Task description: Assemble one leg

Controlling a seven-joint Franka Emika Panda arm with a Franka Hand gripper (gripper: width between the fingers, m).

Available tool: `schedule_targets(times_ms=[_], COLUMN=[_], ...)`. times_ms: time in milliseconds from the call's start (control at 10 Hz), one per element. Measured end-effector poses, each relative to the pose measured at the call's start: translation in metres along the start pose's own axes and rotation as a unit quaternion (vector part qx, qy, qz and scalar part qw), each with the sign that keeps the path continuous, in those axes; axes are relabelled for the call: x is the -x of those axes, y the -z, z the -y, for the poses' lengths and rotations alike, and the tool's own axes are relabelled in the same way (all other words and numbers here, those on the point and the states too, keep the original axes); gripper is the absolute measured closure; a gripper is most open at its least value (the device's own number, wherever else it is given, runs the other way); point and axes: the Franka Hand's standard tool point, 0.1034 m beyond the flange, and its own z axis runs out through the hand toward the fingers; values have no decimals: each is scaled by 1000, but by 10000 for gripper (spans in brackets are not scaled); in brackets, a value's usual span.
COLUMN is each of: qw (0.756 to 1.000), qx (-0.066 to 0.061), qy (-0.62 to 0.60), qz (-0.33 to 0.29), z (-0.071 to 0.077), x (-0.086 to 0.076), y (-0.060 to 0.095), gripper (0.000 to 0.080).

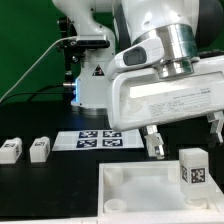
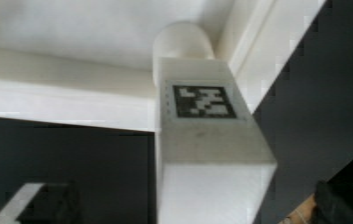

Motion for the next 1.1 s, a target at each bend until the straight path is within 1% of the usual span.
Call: schedule_targets(times_ms=[100, 200, 300, 400, 500, 600, 1000, 1100], qw=[1000, 996, 993, 983, 978, 980, 979, 978], qx=[-6, -19, -26, -38, -45, -47, -47, -42], qy=[-11, -28, -30, -38, -41, -39, -39, -57], qz=[26, 79, 110, 174, 199, 191, 193, 195], z=[-5, -3, -2, -1, -4, -9, -8, -7], x=[-14, -31, -42, -40, -52, -60, -57, -46], y=[4, 13, 16, 18, 15, 10, 8, 3], gripper=[150, 150, 150, 150, 150, 150, 150, 150])
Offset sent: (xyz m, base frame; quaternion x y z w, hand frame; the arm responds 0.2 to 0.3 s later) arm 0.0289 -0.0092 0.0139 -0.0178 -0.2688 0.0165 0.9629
